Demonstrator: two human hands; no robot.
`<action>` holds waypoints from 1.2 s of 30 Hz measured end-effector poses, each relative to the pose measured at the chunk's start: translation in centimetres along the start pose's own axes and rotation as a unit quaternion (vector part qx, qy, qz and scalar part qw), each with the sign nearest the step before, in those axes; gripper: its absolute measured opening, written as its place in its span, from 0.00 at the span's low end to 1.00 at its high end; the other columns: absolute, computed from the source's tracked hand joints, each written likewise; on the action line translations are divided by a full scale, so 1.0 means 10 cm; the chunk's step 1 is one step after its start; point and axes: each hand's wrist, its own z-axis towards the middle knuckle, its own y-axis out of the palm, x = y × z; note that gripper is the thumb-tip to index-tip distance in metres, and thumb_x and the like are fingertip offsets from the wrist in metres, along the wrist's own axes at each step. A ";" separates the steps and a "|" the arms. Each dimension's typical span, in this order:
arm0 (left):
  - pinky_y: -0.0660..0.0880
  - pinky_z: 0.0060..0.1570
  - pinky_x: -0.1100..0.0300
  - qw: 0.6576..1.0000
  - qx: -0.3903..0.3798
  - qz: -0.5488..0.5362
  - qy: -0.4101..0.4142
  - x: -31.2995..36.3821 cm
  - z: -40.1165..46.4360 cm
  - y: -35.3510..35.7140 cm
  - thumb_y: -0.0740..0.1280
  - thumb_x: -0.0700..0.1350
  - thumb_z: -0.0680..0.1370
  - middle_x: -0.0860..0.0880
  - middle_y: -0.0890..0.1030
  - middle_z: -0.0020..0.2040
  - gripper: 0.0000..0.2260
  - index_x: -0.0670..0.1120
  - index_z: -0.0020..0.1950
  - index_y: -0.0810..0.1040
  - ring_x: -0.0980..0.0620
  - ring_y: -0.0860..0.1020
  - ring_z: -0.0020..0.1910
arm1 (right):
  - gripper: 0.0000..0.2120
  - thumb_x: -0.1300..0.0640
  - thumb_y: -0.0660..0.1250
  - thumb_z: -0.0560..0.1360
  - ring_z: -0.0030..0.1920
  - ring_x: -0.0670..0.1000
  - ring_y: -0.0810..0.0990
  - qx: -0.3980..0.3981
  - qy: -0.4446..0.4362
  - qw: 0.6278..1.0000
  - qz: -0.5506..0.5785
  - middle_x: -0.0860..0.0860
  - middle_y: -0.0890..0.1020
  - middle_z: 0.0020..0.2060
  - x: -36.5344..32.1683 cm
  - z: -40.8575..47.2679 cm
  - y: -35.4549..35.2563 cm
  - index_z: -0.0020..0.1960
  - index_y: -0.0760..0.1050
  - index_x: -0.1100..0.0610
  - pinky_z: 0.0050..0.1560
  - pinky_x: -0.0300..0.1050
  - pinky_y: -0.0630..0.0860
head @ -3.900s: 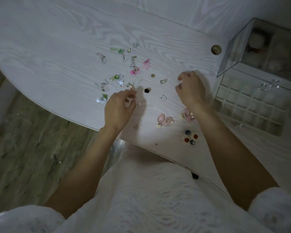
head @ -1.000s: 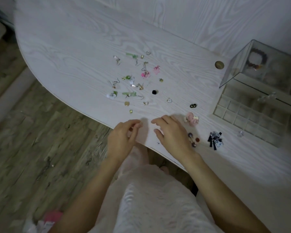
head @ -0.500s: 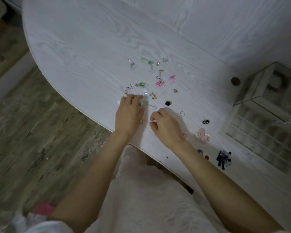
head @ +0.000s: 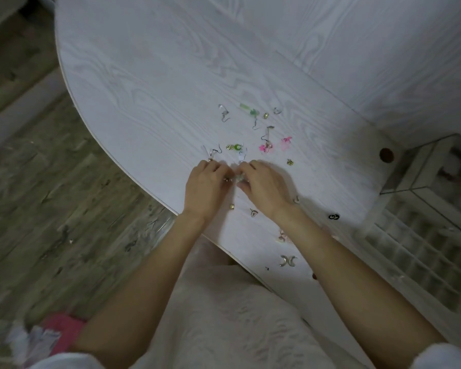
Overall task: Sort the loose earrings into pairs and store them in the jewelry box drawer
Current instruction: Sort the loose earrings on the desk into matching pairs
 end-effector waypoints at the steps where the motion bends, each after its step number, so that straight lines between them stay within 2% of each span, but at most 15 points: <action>1: 0.69 0.39 0.56 1.000 -0.006 0.001 0.001 -0.01 -0.01 -0.01 0.71 0.38 0.70 0.48 0.80 0.39 0.04 0.46 0.42 0.80 0.44 0.74 0.39 | 0.11 0.59 0.64 0.76 0.50 0.57 0.76 -0.003 0.004 1.000 0.005 0.56 0.78 0.49 0.02 0.01 -0.01 0.57 0.72 0.58 0.42 0.52 0.76; 6: 0.70 0.43 0.56 0.999 -0.021 -0.040 0.001 -0.07 -0.03 -0.10 0.69 0.36 0.69 0.47 0.81 0.44 0.10 0.45 0.49 0.80 0.44 0.76 0.41 | 0.11 0.62 0.64 0.74 0.43 0.55 0.78 0.030 0.036 0.998 0.051 0.56 0.79 0.46 0.17 0.01 -0.08 0.56 0.75 0.59 0.40 0.47 0.76; 11: 0.67 0.47 0.63 0.991 -0.025 -0.131 0.005 -0.08 0.22 -0.21 0.66 0.42 0.76 0.49 0.80 0.51 0.10 0.47 0.57 0.77 0.50 0.75 0.48 | 0.06 0.61 0.65 0.74 0.40 0.55 0.77 0.027 0.029 0.997 0.064 0.54 0.78 0.44 0.18 -0.05 -0.06 0.52 0.75 0.58 0.37 0.50 0.77; 14: 0.68 0.47 0.62 0.994 -0.021 -0.103 0.042 -0.04 0.61 -0.20 0.63 0.44 0.78 0.50 0.80 0.52 0.12 0.47 0.62 0.74 0.50 0.74 0.51 | 0.05 0.60 0.66 0.74 0.35 0.55 0.75 0.017 0.028 0.998 0.058 0.54 0.75 0.42 0.10 -0.08 -0.04 0.48 0.71 0.60 0.33 0.49 0.74; 17: 0.67 0.53 0.59 0.994 -0.027 -0.054 0.089 -0.01 1.07 -0.08 0.63 0.41 0.77 0.45 0.79 0.55 0.13 0.43 0.62 0.74 0.43 0.74 0.54 | 0.04 0.62 0.64 0.74 0.32 0.53 0.71 0.030 0.034 0.995 0.085 0.52 0.73 0.37 0.03 -0.05 -0.07 0.46 0.69 0.59 0.31 0.50 0.72; 19: 0.66 0.56 0.56 0.994 -0.045 -0.028 0.095 0.01 1.30 0.01 0.61 0.39 0.77 0.44 0.78 0.59 0.15 0.43 0.64 0.73 0.41 0.72 0.58 | 0.04 0.63 0.63 0.74 0.33 0.52 0.72 0.041 0.043 0.992 0.115 0.53 0.76 0.38 0.04 -0.02 -0.05 0.49 0.72 0.58 0.33 0.48 0.72; 21: 0.66 0.56 0.54 0.995 -0.067 -0.005 0.068 0.03 1.48 0.07 0.59 0.38 0.78 0.44 0.76 0.62 0.16 0.45 0.65 0.73 0.41 0.70 0.60 | 0.11 0.64 0.62 0.74 0.36 0.51 0.74 0.050 0.043 0.989 0.132 0.54 0.81 0.44 0.06 0.01 -0.02 0.55 0.75 0.58 0.36 0.45 0.71; 23: 0.67 0.51 0.54 0.994 -0.096 0.026 0.049 0.05 1.59 0.10 0.59 0.41 0.78 0.44 0.76 0.59 0.14 0.46 0.63 0.74 0.42 0.69 0.59 | 0.10 0.62 0.61 0.75 0.39 0.54 0.78 0.055 0.032 0.988 0.141 0.55 0.81 0.45 0.08 0.01 0.00 0.53 0.78 0.58 0.39 0.48 0.75; 25: 0.67 0.45 0.55 0.992 -0.099 0.048 0.065 0.05 1.67 0.10 0.61 0.45 0.79 0.43 0.77 0.54 0.10 0.45 0.57 0.78 0.42 0.70 0.56 | 0.08 0.61 0.60 0.75 0.38 0.55 0.77 0.064 0.038 0.986 0.149 0.56 0.80 0.41 0.10 -0.01 0.02 0.46 0.78 0.59 0.38 0.51 0.76; 28: 0.69 0.47 0.53 0.992 -0.095 0.034 0.076 0.07 1.69 0.07 0.62 0.44 0.78 0.43 0.78 0.52 0.08 0.42 0.52 0.78 0.42 0.71 0.55 | 0.04 0.62 0.63 0.75 0.36 0.55 0.76 0.075 0.057 0.981 0.169 0.56 0.78 0.38 0.13 -0.02 0.00 0.44 0.75 0.61 0.37 0.49 0.74; 30: 0.70 0.51 0.55 0.993 -0.077 -0.015 0.084 0.10 1.59 -0.01 0.62 0.42 0.78 0.43 0.78 0.54 0.07 0.41 0.52 0.77 0.43 0.72 0.56 | 0.04 0.60 0.67 0.74 0.38 0.54 0.78 0.091 0.077 0.974 0.193 0.55 0.80 0.39 0.15 -0.04 0.00 0.46 0.76 0.61 0.40 0.47 0.75; 33: 0.66 0.52 0.66 0.981 -0.058 -0.156 0.102 0.24 1.20 -0.28 0.63 0.40 0.78 0.47 0.78 0.58 0.04 0.43 0.51 0.74 0.50 0.74 0.57 | 0.07 0.57 0.71 0.72 0.34 0.50 0.80 0.142 0.121 0.941 0.281 0.53 0.82 0.37 0.15 -0.16 -0.06 0.47 0.77 0.60 0.39 0.48 0.79; 36: 0.70 0.57 0.66 0.951 -0.071 -0.293 0.063 0.47 0.69 -0.51 0.63 0.40 0.78 0.51 0.77 0.61 0.01 0.43 0.48 0.72 0.59 0.75 0.58 | 0.07 0.56 0.71 0.72 0.31 0.47 0.81 0.187 0.153 0.908 0.343 0.51 0.82 0.33 0.12 -0.41 -0.15 0.46 0.77 0.59 0.38 0.49 0.81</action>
